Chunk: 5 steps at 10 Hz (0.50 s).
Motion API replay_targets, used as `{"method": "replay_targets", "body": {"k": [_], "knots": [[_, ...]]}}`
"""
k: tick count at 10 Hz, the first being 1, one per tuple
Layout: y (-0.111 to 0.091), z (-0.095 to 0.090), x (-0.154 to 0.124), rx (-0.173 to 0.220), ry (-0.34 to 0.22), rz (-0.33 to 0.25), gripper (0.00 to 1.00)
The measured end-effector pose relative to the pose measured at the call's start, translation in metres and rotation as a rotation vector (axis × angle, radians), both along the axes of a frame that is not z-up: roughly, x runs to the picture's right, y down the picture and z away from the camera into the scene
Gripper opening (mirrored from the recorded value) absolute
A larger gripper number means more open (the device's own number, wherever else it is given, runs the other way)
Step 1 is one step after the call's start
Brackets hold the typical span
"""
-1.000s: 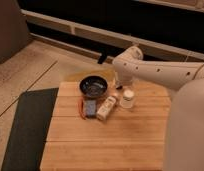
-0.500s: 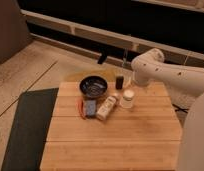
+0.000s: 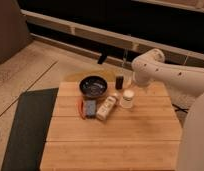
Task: Place the ceramic cup over the eraser
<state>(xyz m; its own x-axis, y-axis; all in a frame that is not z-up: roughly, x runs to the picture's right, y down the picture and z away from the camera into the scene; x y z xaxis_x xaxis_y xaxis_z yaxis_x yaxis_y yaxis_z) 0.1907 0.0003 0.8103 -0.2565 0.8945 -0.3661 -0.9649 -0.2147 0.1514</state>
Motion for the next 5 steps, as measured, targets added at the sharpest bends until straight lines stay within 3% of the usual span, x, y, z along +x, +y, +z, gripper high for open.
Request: {"method": "replay_targets", "body": {"k": [5], "knots": [[-0.001,0.013,-0.019,-0.007,0.01,-0.029,0.65]]}}
